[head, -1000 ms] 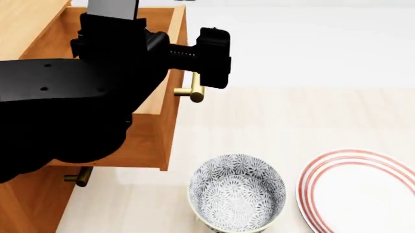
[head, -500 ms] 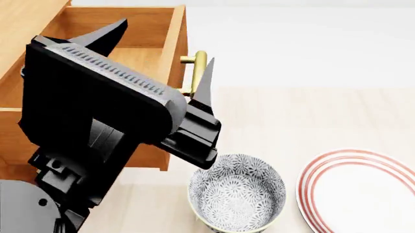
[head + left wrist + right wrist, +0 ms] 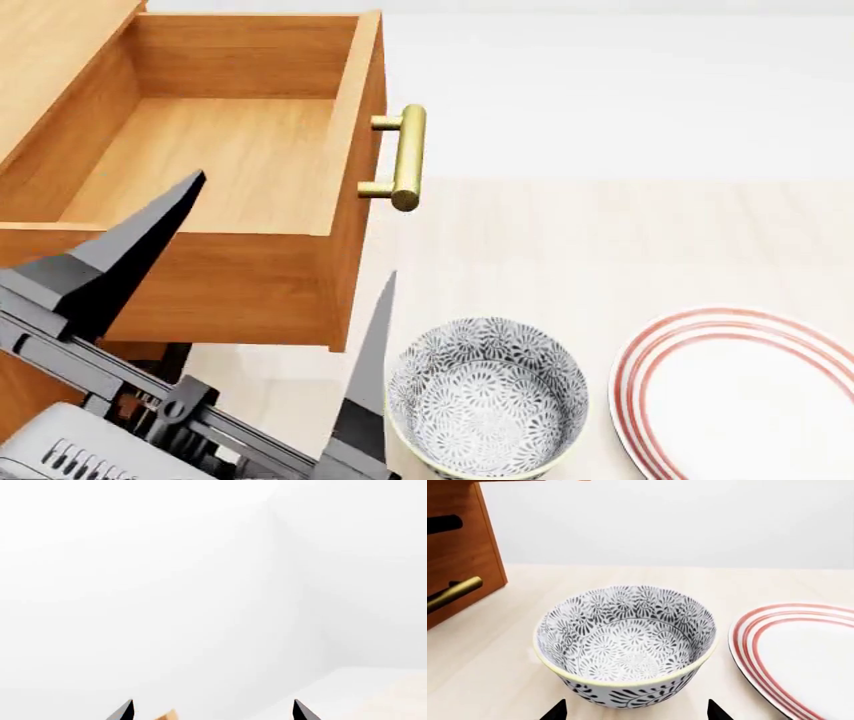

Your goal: Open the top drawer of the cabinet.

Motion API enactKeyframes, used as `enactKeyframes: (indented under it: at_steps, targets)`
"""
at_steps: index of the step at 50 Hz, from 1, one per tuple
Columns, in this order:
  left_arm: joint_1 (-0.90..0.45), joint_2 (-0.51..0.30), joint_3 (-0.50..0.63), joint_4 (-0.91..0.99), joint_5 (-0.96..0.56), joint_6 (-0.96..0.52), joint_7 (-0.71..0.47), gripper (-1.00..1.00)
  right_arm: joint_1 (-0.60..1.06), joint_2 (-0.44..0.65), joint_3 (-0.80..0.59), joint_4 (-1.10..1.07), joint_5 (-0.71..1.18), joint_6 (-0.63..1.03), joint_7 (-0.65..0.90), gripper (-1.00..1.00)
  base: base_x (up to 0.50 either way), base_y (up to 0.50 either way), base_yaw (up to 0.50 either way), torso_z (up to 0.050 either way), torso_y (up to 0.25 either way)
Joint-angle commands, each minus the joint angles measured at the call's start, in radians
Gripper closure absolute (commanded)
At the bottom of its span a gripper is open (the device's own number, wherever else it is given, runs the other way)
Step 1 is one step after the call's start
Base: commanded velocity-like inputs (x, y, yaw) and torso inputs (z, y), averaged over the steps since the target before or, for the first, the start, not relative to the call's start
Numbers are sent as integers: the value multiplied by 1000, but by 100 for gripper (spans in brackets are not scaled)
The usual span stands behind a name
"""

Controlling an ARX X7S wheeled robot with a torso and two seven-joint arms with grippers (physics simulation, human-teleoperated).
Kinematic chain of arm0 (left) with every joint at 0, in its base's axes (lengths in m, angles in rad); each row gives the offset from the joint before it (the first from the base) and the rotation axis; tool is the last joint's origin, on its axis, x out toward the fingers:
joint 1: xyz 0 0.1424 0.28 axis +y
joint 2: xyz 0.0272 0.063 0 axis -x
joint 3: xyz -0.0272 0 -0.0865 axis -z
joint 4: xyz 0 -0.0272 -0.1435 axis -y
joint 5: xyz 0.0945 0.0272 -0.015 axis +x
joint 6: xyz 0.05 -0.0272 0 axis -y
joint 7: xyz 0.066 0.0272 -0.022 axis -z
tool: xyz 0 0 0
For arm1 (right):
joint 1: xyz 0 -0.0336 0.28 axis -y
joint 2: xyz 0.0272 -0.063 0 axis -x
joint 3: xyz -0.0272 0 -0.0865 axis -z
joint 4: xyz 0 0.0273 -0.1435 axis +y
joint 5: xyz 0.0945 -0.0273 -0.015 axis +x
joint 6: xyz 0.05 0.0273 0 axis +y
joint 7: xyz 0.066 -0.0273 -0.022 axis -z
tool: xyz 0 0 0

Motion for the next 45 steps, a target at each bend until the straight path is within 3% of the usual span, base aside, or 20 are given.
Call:
enactKeyframes:
  at_steps: [1, 26, 45]
  targets:
    - [117, -29, 95, -7, 265, 67, 18, -100, 4, -19, 18, 8, -17, 2, -20, -100, 0, 0, 0, 0, 0]
    - [285, -104, 197, -268, 531, 236, -45, -100, 2, -17, 19, 1, -23, -4, 0, -100, 0, 0, 0, 0, 0]
    - [373, -169, 162, -451, 510, 385, -102, -100, 10, -24, 55, 6, -37, -62, 37, -100, 0, 0, 0, 0, 0]
